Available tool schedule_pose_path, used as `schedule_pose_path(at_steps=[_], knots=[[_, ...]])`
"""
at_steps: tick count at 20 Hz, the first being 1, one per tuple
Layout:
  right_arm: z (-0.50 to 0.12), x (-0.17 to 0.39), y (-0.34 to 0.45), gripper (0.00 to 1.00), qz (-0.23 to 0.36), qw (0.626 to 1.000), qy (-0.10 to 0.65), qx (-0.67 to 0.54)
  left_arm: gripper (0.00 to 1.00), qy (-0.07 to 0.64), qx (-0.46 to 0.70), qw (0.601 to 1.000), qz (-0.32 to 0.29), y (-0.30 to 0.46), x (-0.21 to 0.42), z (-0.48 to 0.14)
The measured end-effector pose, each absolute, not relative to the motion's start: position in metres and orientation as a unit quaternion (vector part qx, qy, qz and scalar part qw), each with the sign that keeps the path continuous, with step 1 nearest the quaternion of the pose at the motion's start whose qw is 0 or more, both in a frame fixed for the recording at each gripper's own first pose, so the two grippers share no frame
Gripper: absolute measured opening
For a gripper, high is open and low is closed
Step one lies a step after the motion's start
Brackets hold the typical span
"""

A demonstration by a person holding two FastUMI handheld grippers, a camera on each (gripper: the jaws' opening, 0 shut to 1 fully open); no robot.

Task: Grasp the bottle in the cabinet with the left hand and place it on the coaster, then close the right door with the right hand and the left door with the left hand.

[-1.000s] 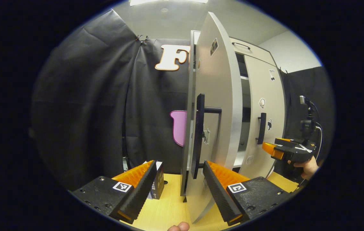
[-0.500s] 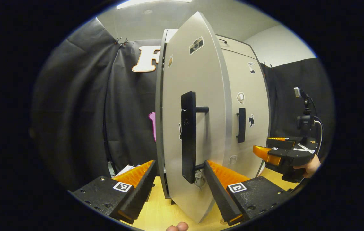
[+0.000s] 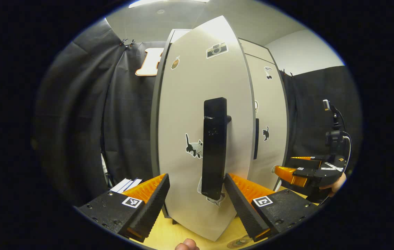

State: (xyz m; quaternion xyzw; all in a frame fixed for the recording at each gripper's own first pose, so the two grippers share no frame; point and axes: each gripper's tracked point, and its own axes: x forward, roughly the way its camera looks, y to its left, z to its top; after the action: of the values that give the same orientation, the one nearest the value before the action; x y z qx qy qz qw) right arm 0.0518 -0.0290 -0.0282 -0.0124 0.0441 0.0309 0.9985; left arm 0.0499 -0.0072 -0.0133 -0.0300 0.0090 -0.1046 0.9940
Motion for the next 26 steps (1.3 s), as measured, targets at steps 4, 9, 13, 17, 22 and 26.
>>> schedule_pose_path(at_steps=[4,9,13,17,22,26], knots=[[-0.037,0.048,-0.048,1.00,0.024,0.998,0.062,-0.004,1.00,0.006,-0.027,0.994,-0.109,-0.030,0.071,-0.014],[-0.040,0.041,-0.068,1.00,0.014,0.997,0.070,0.006,1.00,0.008,-0.031,0.994,-0.105,-0.055,0.101,-0.016],[-0.047,0.033,-0.079,0.98,0.012,0.997,0.079,0.013,1.00,-0.002,-0.008,0.995,-0.096,-0.069,0.121,-0.014],[-0.053,0.024,-0.077,1.00,0.018,0.996,0.085,0.017,1.00,0.000,-0.014,0.996,-0.090,-0.075,0.125,-0.012],[-0.061,0.014,-0.082,1.00,0.019,0.995,0.095,0.033,1.00,-0.009,-0.014,0.997,-0.077,-0.079,0.128,-0.012],[-0.064,0.005,-0.091,1.00,0.016,0.994,0.099,0.033,1.00,-0.008,-0.021,0.998,-0.065,-0.081,0.130,-0.013]])
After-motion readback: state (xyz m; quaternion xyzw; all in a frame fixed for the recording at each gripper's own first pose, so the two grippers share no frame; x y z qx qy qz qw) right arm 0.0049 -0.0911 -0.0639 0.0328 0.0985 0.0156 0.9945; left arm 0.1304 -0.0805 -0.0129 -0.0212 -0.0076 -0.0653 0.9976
